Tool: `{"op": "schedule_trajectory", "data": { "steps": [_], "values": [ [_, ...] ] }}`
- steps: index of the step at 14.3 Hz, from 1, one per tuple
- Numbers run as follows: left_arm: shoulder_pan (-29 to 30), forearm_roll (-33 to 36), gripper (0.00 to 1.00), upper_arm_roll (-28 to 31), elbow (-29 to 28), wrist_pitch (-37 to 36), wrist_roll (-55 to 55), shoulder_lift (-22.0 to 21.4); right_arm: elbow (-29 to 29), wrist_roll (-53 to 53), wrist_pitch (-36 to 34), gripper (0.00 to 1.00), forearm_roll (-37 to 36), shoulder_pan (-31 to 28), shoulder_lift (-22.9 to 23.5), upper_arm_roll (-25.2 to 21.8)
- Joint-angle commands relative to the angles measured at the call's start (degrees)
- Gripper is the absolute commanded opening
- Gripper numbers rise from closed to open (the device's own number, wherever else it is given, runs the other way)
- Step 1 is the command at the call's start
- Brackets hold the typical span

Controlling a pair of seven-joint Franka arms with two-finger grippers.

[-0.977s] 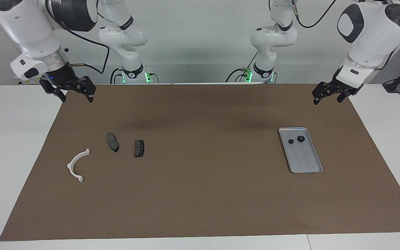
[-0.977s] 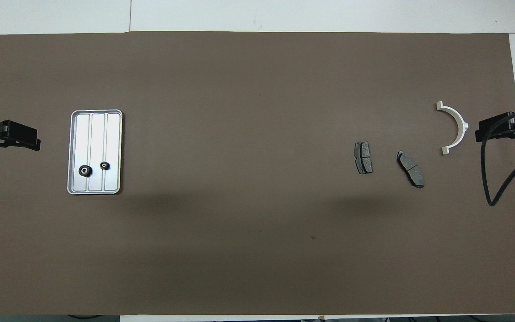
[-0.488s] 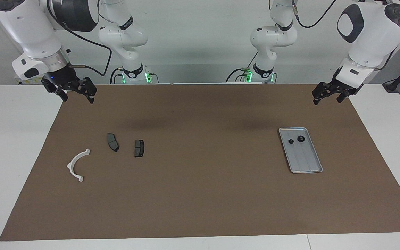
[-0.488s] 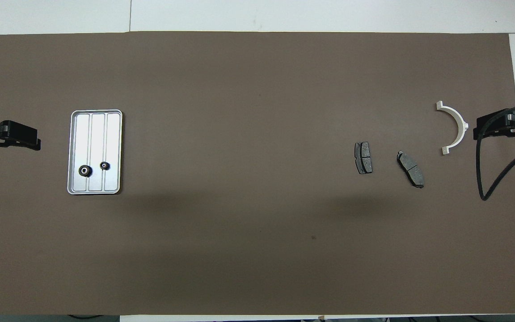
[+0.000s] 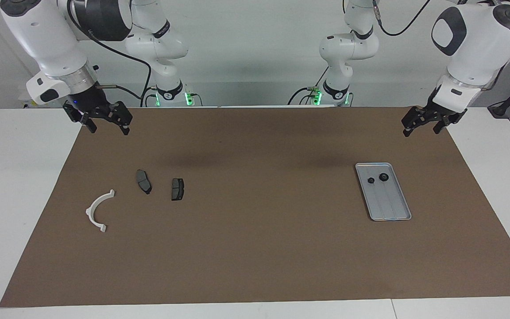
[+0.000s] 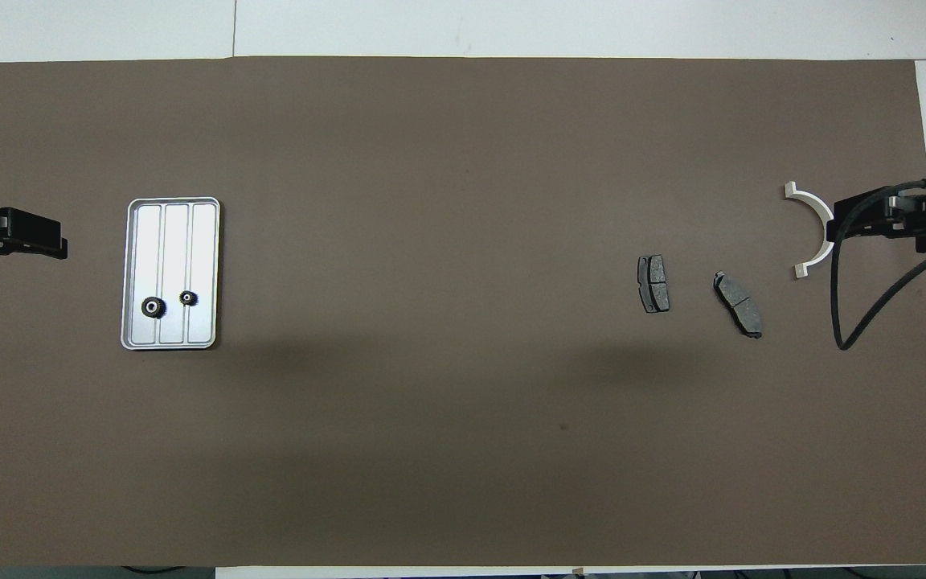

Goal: Place bearing gear from tray to pile
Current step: 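Move the left gripper toward the silver tray, then lower the left gripper onto a black gear in the tray and grasp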

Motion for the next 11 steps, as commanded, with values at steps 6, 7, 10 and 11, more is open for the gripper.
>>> {"op": "schedule_trajectory", "data": {
  "steps": [6, 7, 10, 11],
  "values": [
    [0.3, 0.3, 0.95, -0.1, -14.6, 13.1, -0.6, -1.6, -2.1, -1.6, 3.0, 1.0, 1.1, -0.7, -0.8, -0.1],
    [0.0, 0.3, 0.87, -0.1, -17.2, 16.0, -2.5, -1.6, -2.1, -2.0, 2.6, 1.0, 1.0, -0.8, -0.8, -0.1],
    [-0.7, 0.3, 0.66, -0.1, -21.1, 22.2, -6.2, 0.3, -2.1, -2.6, 3.0, 1.0, 1.0, -1.3, -0.9, -0.1],
    [-0.9, 0.3, 0.63, -0.1, -21.7, 23.7, -6.4, 0.7, -2.1, -2.8, 3.2, 1.0, 1.0, -1.3, -0.9, -0.1]
  ]
}}
